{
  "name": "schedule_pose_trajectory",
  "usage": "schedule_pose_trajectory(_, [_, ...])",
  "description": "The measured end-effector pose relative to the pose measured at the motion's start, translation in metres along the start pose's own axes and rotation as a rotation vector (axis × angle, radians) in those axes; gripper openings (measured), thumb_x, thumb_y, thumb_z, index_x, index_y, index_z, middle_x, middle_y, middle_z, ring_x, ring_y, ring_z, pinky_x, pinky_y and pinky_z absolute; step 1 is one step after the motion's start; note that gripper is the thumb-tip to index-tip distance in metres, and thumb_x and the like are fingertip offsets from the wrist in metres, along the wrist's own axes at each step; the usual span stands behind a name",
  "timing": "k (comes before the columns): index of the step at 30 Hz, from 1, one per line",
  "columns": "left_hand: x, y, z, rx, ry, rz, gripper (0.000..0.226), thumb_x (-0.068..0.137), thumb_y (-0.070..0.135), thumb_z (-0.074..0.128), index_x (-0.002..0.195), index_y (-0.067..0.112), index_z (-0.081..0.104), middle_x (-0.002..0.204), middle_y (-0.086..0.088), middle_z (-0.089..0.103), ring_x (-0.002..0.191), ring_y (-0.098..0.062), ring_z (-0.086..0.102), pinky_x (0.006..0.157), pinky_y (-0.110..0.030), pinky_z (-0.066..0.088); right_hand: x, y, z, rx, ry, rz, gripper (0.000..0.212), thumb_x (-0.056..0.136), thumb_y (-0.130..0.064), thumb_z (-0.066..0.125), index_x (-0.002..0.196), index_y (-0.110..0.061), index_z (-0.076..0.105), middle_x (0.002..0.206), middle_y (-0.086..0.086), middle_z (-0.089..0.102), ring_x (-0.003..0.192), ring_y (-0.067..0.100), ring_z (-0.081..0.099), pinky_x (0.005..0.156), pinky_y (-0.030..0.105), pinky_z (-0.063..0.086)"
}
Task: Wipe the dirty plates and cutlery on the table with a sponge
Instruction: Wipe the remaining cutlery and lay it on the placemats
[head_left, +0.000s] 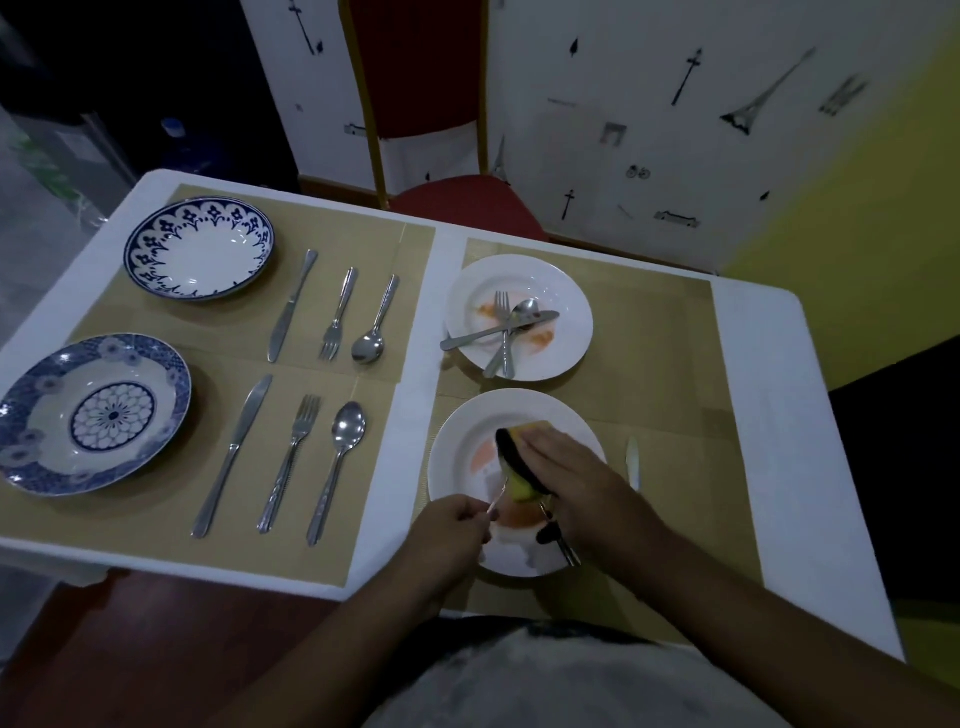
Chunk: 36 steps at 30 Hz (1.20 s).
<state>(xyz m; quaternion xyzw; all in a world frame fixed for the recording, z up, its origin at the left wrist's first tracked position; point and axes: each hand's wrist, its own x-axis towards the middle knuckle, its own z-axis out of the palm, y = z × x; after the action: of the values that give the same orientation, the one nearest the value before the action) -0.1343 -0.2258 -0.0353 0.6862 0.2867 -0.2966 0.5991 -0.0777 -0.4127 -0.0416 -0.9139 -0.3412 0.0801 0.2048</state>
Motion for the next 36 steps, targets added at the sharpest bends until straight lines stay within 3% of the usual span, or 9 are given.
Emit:
schedule_pose_trajectory(3, [0.002, -0.005, 0.0, 0.011, 0.004, 0.067, 0.016, 0.099, 0.011, 0.054, 0.098, 0.011, 0.07, 0.084, -0.007, 0.066, 0.071, -0.017, 0.058, 0.059, -0.026, 0.049, 0.0, 0.003, 0.017, -0.133, -0.159, -0.087, 0.106, 0.054, -0.023, 0.087, 0.143, -0.009, 0.03, 0.15, 0.01, 0.032, 0.139, 0.027, 0.026, 0.113, 0.042, 0.022])
schedule_pose_trajectory(7, [0.0, -0.011, -0.005, 0.028, 0.024, 0.114, 0.013, 0.099, 0.004, 0.051, 0.1, 0.004, 0.063, 0.094, -0.016, 0.067, 0.081, -0.026, 0.066, 0.066, -0.031, 0.061, 0.003, 0.001, 0.01, -0.066, -0.118, 0.061, 0.096, 0.059, -0.017, 0.084, 0.14, -0.004, 0.035, 0.148, 0.015, 0.034, 0.138, 0.031, 0.027, 0.115, 0.04, 0.015])
schedule_pose_trajectory(10, [-0.003, -0.015, -0.005, 0.083, 0.035, 0.121, 0.014, 0.1, 0.009, 0.049, 0.105, 0.009, 0.062, 0.094, -0.012, 0.07, 0.077, -0.02, 0.067, 0.049, -0.017, 0.047, 0.003, 0.002, -0.002, 0.014, 0.055, 0.193, 0.063, 0.072, -0.002, 0.058, 0.133, 0.002, 0.044, 0.14, 0.02, 0.043, 0.134, 0.035, 0.035, 0.111, 0.035, 0.012])
schedule_pose_trajectory(13, [-0.003, -0.013, -0.004, 0.088, 0.049, 0.114, 0.023, 0.104, 0.018, 0.042, 0.11, 0.012, 0.064, 0.096, -0.01, 0.07, 0.087, -0.022, 0.069, 0.054, -0.015, 0.047, -0.002, 0.009, -0.002, 0.091, 0.17, 0.241, 0.065, 0.078, 0.012, 0.043, 0.139, -0.01, 0.04, 0.145, 0.006, 0.04, 0.137, 0.02, 0.03, 0.115, 0.032, 0.02])
schedule_pose_trajectory(19, [-0.005, -0.012, 0.007, 0.156, 0.152, 0.2, 0.022, 0.098, 0.005, 0.05, 0.098, 0.012, 0.071, 0.083, -0.004, 0.072, 0.08, -0.019, 0.067, 0.071, -0.028, 0.056, -0.009, 0.004, 0.005, -0.065, -0.064, -0.068, 0.097, 0.059, -0.022, 0.082, 0.142, -0.011, 0.035, 0.148, 0.009, 0.036, 0.137, 0.024, 0.03, 0.113, 0.042, 0.021])
schedule_pose_trajectory(21, [-0.009, -0.012, 0.015, 0.21, 0.173, 0.245, 0.023, 0.098, 0.004, 0.05, 0.094, 0.015, 0.07, 0.08, 0.0, 0.07, 0.075, -0.013, 0.065, 0.06, -0.014, 0.05, -0.011, 0.006, 0.015, -0.117, -0.161, -0.116, 0.102, 0.054, -0.019, 0.085, 0.142, -0.008, 0.035, 0.15, 0.01, 0.033, 0.139, 0.026, 0.025, 0.114, 0.039, 0.012])
schedule_pose_trajectory(26, [-0.022, -0.016, 0.035, 0.16, 0.205, 0.226, 0.019, 0.099, 0.005, 0.052, 0.094, 0.009, 0.07, 0.085, -0.008, 0.072, 0.064, -0.01, 0.061, 0.047, -0.007, 0.041, -0.016, 0.022, 0.005, -0.125, -0.075, -0.022, 0.075, 0.059, -0.005, 0.072, 0.13, -0.001, 0.049, 0.139, 0.018, 0.046, 0.132, 0.038, 0.037, 0.107, 0.056, 0.03])
schedule_pose_trajectory(30, [-0.022, -0.012, 0.057, 0.037, 0.221, 0.211, 0.016, 0.093, 0.016, 0.065, 0.087, 0.025, 0.077, 0.077, 0.005, 0.075, 0.076, -0.014, 0.07, 0.063, -0.019, 0.053, -0.036, 0.051, -0.009, -0.026, 0.056, 0.128, 0.087, 0.058, -0.007, 0.082, 0.136, -0.003, 0.043, 0.141, 0.016, 0.044, 0.132, 0.033, 0.036, 0.111, 0.042, 0.021])
schedule_pose_trajectory(36, [-0.004, 0.02, 0.113, -0.066, 0.139, 0.177, 0.011, 0.089, 0.007, 0.072, 0.098, 0.004, 0.077, 0.082, -0.012, 0.076, 0.061, -0.017, 0.068, 0.055, -0.023, 0.055, -0.088, 0.092, -0.027, 0.128, 0.163, 0.293, 0.075, 0.071, 0.012, 0.059, 0.14, -0.006, 0.036, 0.147, 0.011, 0.035, 0.138, 0.029, 0.027, 0.114, 0.032, 0.015])
